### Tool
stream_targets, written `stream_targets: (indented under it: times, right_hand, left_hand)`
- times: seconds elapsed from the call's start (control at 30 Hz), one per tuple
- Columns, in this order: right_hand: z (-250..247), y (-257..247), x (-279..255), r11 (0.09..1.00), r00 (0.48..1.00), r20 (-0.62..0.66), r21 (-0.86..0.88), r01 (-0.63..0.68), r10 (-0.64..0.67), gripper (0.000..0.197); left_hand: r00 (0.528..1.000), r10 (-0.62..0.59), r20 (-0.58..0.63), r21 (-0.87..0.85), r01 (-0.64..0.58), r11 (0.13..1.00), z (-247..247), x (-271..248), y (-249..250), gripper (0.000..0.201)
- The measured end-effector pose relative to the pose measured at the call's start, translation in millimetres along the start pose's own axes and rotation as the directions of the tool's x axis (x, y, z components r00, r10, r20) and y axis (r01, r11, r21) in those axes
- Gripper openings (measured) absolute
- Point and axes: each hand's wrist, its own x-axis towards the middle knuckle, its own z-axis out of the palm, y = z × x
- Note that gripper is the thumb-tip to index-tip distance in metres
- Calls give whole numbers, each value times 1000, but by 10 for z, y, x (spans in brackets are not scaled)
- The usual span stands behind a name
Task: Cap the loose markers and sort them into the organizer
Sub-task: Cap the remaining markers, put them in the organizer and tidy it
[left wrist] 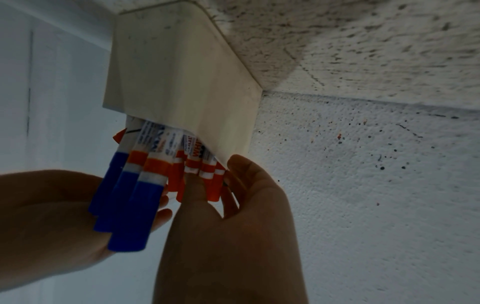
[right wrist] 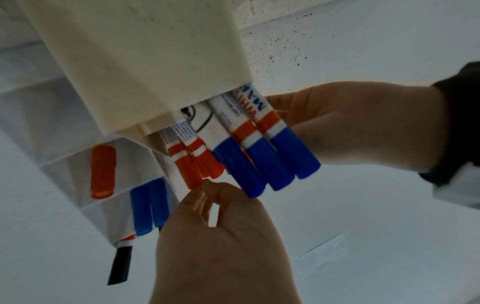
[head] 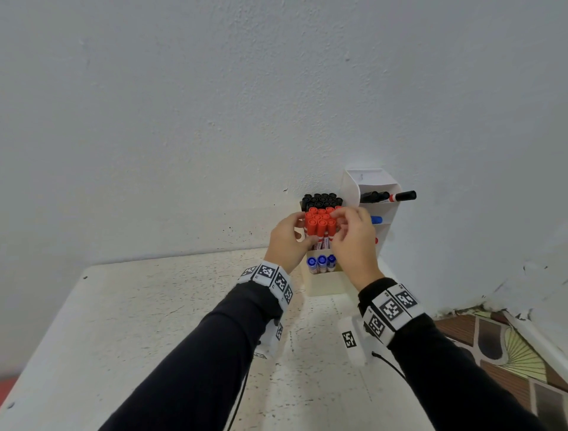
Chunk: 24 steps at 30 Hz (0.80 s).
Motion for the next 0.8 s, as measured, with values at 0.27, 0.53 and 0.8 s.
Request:
stream_targets:
  times: [0.27, 0.53, 0.8]
  right_hand:
    - [2, 142, 33, 998, 997, 27, -11, -70, 70, 38]
    - [115, 236, 57, 990, 989, 47, -20, -136, 137, 33]
    - [142, 219, 37, 970, 963, 189, 108, -216, 194, 61]
  left_hand:
    - [997, 71, -21, -13, -72, 997, 22, 7, -19, 50]
    - [996, 56, -68, -45, -59, 997, 66, -1, -5, 44]
    - [994, 75, -78, -27, -77, 997, 54, 5, -30, 45]
